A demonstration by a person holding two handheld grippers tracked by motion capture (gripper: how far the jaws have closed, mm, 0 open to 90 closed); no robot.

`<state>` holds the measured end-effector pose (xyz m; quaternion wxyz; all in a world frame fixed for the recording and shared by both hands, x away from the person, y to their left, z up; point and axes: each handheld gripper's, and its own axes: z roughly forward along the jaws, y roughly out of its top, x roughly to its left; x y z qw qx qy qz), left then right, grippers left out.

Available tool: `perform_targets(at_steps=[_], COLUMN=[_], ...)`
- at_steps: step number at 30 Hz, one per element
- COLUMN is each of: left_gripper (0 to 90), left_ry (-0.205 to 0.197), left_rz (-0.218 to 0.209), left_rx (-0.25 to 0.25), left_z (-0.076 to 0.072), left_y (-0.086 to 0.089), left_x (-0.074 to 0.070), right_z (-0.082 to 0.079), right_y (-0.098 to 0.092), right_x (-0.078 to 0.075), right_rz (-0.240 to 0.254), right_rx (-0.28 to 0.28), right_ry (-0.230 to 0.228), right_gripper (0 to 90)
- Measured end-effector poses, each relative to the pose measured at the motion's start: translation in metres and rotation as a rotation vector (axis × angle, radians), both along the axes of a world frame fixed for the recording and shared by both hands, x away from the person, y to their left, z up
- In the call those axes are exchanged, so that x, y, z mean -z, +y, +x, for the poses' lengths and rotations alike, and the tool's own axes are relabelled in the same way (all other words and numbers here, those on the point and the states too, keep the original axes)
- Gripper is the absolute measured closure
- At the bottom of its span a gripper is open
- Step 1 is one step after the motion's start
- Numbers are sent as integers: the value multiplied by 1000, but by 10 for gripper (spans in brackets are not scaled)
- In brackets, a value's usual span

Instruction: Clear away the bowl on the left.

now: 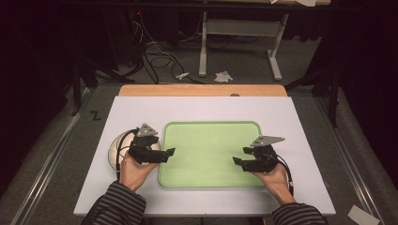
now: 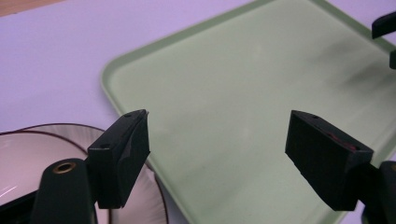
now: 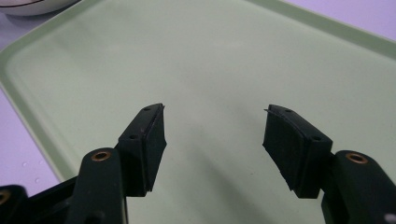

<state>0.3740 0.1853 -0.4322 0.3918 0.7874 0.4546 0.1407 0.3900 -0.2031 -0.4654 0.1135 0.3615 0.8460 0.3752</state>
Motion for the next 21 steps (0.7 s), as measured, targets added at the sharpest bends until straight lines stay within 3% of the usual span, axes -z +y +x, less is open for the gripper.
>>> perform_targets(at_steps=[1, 3, 5, 7, 17, 21], left_gripper=[207, 202, 197, 197, 193, 191], left_ry=[0, -19, -15, -15, -9, 3], left_rz=[0, 39, 25, 41, -26, -31], left_rx=[0, -34, -47, -60, -163, -180], left_z=[0, -1, 1, 3, 10, 12], left_y=[0, 3, 7, 9, 40, 47], left_x=[0, -2, -3, -3, -5, -3], right_z=[0, -1, -1, -1, -1, -1], right_y=[0, 0, 1, 1, 3, 3], right_x=[0, -1, 0, 0, 2, 1], right_rz=[0, -1, -5, -11, -13, -8], right_rx=[0, 1, -4, -9, -18, -14], right_ry=[0, 4, 1, 2, 12, 6], right_gripper=[403, 402, 403, 403, 403, 407])
